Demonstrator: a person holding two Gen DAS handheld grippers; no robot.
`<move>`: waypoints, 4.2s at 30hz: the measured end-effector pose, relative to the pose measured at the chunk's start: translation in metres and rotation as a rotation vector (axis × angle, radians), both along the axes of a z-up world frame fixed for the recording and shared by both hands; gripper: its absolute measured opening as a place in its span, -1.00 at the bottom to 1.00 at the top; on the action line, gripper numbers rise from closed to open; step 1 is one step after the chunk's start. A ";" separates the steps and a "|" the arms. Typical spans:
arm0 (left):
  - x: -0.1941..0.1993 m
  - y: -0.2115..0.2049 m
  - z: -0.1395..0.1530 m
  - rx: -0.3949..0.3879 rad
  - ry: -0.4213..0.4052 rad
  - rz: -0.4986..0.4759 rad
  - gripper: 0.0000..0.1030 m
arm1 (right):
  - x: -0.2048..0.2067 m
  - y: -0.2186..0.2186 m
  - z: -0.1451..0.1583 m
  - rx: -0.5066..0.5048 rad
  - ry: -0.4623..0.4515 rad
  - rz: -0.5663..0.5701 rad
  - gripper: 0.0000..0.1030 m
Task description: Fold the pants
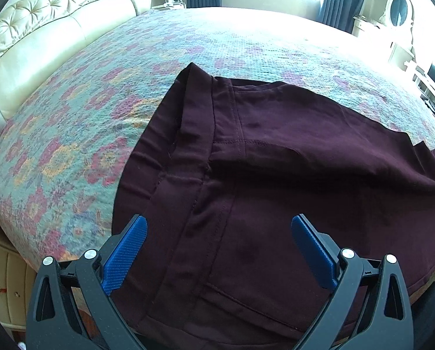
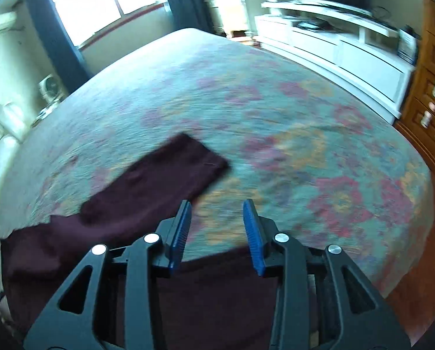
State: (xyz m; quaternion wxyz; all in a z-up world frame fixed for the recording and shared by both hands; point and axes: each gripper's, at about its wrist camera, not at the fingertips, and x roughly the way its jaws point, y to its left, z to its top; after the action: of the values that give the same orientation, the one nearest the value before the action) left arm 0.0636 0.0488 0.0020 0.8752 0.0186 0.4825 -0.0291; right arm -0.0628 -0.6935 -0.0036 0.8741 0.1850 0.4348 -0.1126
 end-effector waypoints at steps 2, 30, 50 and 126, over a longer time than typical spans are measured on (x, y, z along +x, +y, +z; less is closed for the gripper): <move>0.018 0.011 0.004 0.007 -0.001 -0.041 0.92 | 0.039 0.058 0.005 0.023 -0.013 0.177 0.15; 0.237 0.017 -0.042 -0.126 0.224 -0.367 -0.71 | 0.216 0.336 -0.082 0.040 0.388 1.006 -0.93; 0.061 0.086 0.061 -0.439 0.016 -0.381 -0.66 | 0.009 0.374 0.004 -0.183 0.061 0.947 -0.93; -0.057 0.109 0.015 -0.385 0.091 0.154 0.29 | -0.072 0.186 0.020 0.471 0.011 -0.041 -0.21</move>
State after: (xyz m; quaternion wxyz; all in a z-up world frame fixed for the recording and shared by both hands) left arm 0.0066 0.1576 0.0173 0.8395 -0.1872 0.5071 -0.0547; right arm -0.1349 -0.5071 0.0168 0.8020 0.3917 0.4501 -0.0268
